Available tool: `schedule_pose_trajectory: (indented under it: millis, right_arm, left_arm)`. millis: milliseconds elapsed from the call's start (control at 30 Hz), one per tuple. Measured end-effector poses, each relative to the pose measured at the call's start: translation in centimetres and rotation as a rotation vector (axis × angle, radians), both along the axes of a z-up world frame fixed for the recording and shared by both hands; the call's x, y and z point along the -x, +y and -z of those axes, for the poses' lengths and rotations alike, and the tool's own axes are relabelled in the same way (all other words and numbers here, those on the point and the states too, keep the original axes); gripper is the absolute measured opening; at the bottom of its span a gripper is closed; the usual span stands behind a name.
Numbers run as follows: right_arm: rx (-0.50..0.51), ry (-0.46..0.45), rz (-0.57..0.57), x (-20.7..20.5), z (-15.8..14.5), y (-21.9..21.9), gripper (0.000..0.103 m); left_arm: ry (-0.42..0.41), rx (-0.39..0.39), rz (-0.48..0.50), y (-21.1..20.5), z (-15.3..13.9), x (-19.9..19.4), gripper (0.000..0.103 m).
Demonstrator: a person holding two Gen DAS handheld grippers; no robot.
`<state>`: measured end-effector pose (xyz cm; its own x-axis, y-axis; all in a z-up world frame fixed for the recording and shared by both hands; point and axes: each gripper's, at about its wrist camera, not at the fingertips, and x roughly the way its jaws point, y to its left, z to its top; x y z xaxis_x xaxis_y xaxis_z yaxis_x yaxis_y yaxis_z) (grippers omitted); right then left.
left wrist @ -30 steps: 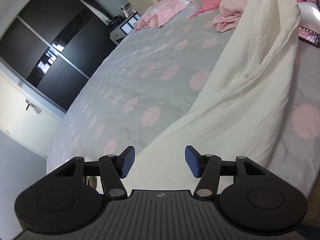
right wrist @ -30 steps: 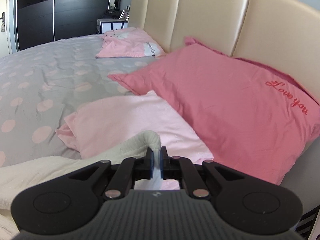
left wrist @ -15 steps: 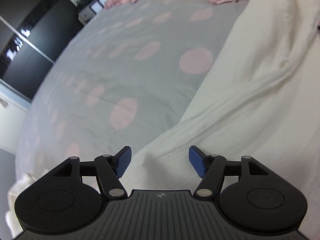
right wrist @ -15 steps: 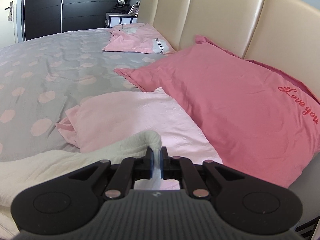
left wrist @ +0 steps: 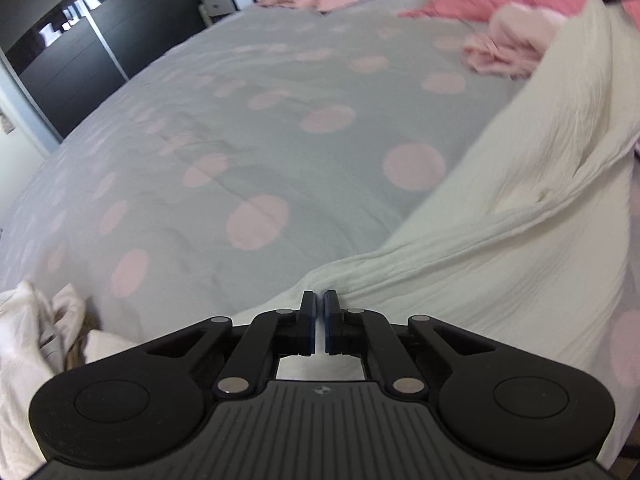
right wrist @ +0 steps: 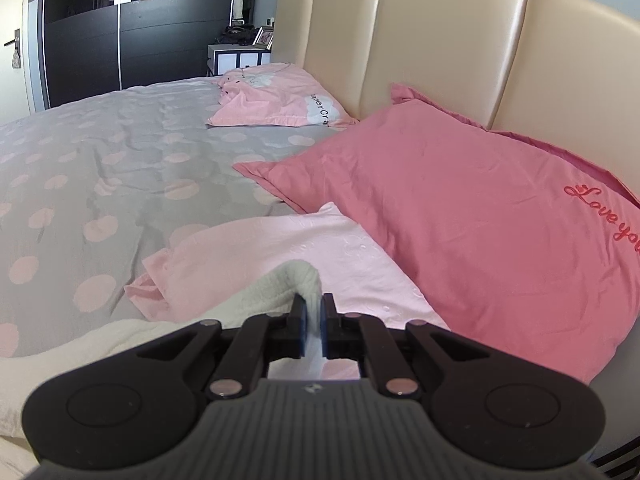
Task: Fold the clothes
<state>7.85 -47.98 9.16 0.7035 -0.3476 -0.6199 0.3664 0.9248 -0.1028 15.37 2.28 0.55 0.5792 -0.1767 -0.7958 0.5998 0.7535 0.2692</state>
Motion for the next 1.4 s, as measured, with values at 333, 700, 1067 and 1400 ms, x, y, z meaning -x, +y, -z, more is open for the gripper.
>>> schedule_pose_trajectory:
  millis: [333,700,1067,1400]
  right_arm:
    - [-0.05,-0.106,0.003,1.3,-2.8,0.8,0.007]
    - [-0.045,-0.308,-0.058,6.2,-8.5,4.9,0.007]
    - [-0.019,-0.454,-0.02,15.0,-13.3,6.5,0.007]
    - [-0.014,-0.244,-0.028,8.3,-10.2,6.1,0.007]
  left_arm:
    - [-0.288,0.133,-0.228,5.1,-9.2,2.2,0.001]
    - [-0.645,0.288,-0.369,9.0,-19.2,8.9,0.001]
    - [-0.796,0.374,-0.378,10.0,-24.4,14.9,0.001]
    - [-0.653,0.313,-0.382,9.9,-21.2,10.4,0.001]
